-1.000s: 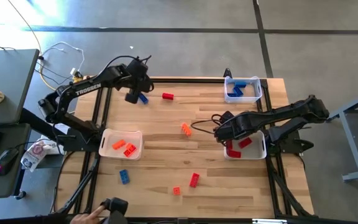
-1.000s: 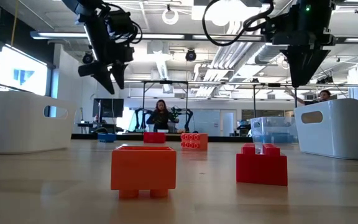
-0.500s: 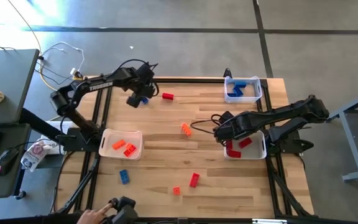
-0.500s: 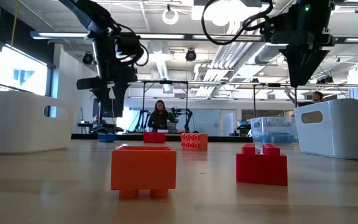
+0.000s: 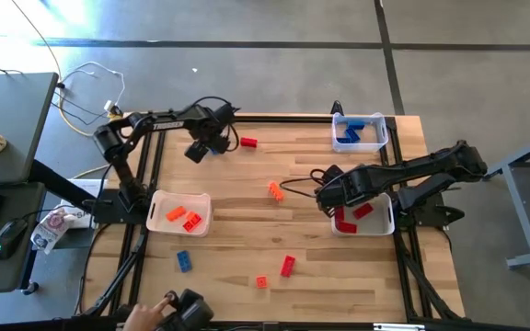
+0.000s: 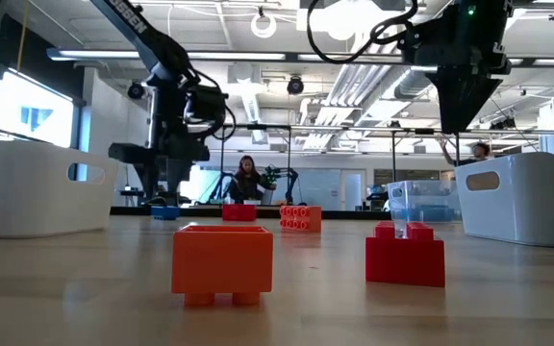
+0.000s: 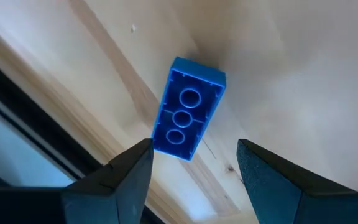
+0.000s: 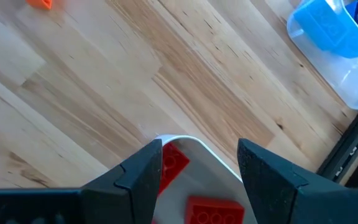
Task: Sort & place blocks by color
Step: Put the blue game piece into the transparent bin
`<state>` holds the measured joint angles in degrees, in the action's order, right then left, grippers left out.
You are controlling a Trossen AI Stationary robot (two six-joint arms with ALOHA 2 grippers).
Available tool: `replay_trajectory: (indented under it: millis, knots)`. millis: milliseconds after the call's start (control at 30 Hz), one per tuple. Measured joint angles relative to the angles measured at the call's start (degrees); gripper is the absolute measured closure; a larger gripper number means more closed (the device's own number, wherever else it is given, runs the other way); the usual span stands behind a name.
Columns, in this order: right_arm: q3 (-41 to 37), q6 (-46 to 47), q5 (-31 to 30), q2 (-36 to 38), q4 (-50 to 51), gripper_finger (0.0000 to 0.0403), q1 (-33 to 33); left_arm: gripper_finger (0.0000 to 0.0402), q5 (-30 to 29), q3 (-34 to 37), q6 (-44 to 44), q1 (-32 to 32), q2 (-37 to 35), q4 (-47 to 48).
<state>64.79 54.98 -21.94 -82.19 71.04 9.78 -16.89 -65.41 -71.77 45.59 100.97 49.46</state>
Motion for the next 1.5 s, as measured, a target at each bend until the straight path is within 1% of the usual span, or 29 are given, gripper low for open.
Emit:
replay_trajectory:
  millis: [100, 233, 500, 733, 1067, 1233, 1400, 1500]
  knots:
    - [-0.02, 0.00, 0.00, 0.00, -0.04, 0.0208, 0.00, 0.0181, -1.58, 0.00, 0.02, 0.02, 1.48, -0.78]
    - [-0.04, 0.00, 0.00, 0.00, -0.05, 0.0208, 0.00, 0.0181, -1.83, 0.00, 0.04, -0.16, 2.11, -2.59]
    - [-0.04, 0.00, 0.00, 0.00, -0.20, 0.0208, 0.00, 0.0181, -6.09, -0.02, -0.86, -0.31, 4.84, -3.34]
    - [-0.04, -0.01, 0.05, -0.01, -0.60, 0.0208, 0.00, 0.0181, -6.52, -0.02, 0.07, -0.29, 6.07, -7.97]
    - [-0.04, -0.02, 0.94, -0.02, -1.33, 0.0208, 0.00, 0.0181, -6.09, -0.02, 0.49, -0.22, 6.20, -8.49]
    - [-0.04, -0.02, 1.16, -0.02, -1.56, 0.0208, 0.00, 0.0181, -6.37, -0.02, 1.95, -0.22, 8.20, -8.66]
    - [-0.04, -0.02, 1.93, -0.02, -1.61, 0.0208, 0.00, 0.0184, -8.16, -0.22, 4.07, -0.52, 9.50, -8.75]
    - [-0.04, -0.02, 2.57, -0.02, -1.62, 0.0208, 0.01, 0.0198, -10.10, -0.21, 4.17, -0.85, 9.62, -8.72]
